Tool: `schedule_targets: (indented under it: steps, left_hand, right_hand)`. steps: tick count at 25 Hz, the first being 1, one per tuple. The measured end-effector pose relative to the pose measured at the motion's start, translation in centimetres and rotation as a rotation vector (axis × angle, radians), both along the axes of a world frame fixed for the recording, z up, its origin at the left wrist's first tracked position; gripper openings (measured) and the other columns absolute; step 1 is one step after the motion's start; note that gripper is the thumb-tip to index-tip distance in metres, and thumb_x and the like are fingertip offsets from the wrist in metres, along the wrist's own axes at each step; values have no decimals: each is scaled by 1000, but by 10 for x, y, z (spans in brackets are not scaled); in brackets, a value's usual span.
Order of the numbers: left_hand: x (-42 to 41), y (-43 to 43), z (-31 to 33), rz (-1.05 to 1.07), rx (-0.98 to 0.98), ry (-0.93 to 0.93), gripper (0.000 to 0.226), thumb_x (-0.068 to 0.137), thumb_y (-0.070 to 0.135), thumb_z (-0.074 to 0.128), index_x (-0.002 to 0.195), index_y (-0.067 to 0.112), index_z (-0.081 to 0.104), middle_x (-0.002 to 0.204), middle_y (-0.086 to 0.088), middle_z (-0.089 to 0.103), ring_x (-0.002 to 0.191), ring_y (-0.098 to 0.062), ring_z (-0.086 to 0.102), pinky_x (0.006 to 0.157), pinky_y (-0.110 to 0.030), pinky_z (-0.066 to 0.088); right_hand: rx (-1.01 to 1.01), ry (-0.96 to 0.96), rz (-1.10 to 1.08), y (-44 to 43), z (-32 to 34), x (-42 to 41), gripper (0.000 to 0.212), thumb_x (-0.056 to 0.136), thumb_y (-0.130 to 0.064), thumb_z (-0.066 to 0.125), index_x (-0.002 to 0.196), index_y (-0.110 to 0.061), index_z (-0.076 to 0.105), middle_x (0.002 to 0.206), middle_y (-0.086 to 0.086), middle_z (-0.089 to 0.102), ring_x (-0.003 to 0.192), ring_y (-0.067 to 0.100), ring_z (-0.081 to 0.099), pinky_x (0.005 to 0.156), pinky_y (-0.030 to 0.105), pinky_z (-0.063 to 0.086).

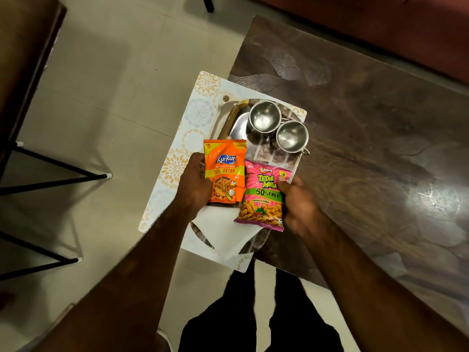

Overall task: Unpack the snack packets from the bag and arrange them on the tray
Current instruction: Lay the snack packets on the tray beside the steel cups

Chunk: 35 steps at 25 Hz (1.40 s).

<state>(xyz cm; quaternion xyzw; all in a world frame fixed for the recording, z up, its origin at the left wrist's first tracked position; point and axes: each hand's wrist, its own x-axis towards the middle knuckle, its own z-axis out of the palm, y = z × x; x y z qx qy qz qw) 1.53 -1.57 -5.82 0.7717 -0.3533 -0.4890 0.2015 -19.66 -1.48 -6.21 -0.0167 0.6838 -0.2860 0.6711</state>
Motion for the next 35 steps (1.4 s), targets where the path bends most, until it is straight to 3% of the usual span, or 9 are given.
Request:
schedule_targets:
  steps: [3,7,10,14,18,22,29,33,35]
  left_hand:
    - [10,-10,-7,-47,20,-180,39,93,1,62,129,12,53,125,-13,61,116,-29,60,90,-48,57]
    - [23,-19,-15,-63,66,-215,43,93,5,64,132,14,51,131,-15,59,120,-33,59,97,-52,54]
    - [26,-19,-16,-46,69,-140,42,95,5,60,134,16,48,130,-10,61,113,-25,59,95,-49,54]
    - [26,-20,-15,34,83,-18,41,96,9,59,133,23,46,118,2,61,99,-16,61,78,-38,58]
    - [26,-33,-13,333,186,263,27,93,31,62,119,23,60,100,1,73,86,-22,74,66,-33,58]
    - [23,-34,-17,292,199,277,29,82,41,77,105,24,71,87,1,79,72,-18,78,65,-34,62]
    - [21,-31,-16,252,74,325,41,96,27,64,136,20,57,124,-8,70,104,-26,71,89,-46,58]
    - [26,-26,-17,277,19,308,43,99,27,60,140,15,54,132,-12,66,116,-33,66,101,-57,51]
    - [28,-24,-17,300,0,303,43,98,25,61,139,14,55,132,-12,66,116,-33,67,102,-58,51]
  right_hand:
    - [-53,34,51,-12,-1,12,18,111,-13,52,107,-22,67,117,17,78,102,40,77,93,64,61]
    - [-103,96,130,-24,-5,25,20,110,-19,56,99,-34,64,120,15,79,107,41,78,91,65,62]
    - [-138,136,146,-25,-6,29,22,109,-21,57,100,-40,62,116,10,80,98,33,81,86,59,66]
    - [-176,151,150,-25,-5,32,23,108,-18,60,126,-31,61,125,10,77,109,35,78,94,57,64]
    - [-121,140,160,-27,-7,33,13,106,-18,62,112,-30,61,122,12,78,106,37,79,93,60,63]
    - [-108,134,150,-24,-13,28,18,104,-19,66,99,-37,64,117,9,80,101,35,81,88,60,65]
    - [-120,119,140,-21,-14,27,31,99,-19,73,129,-24,66,113,8,82,96,33,83,81,57,67]
    - [-107,88,118,-20,-14,26,12,104,-32,63,108,-27,73,104,6,84,100,35,82,82,53,67]
    - [-132,73,113,-17,-16,24,29,106,-44,57,100,-24,76,108,10,83,105,36,80,88,55,65]
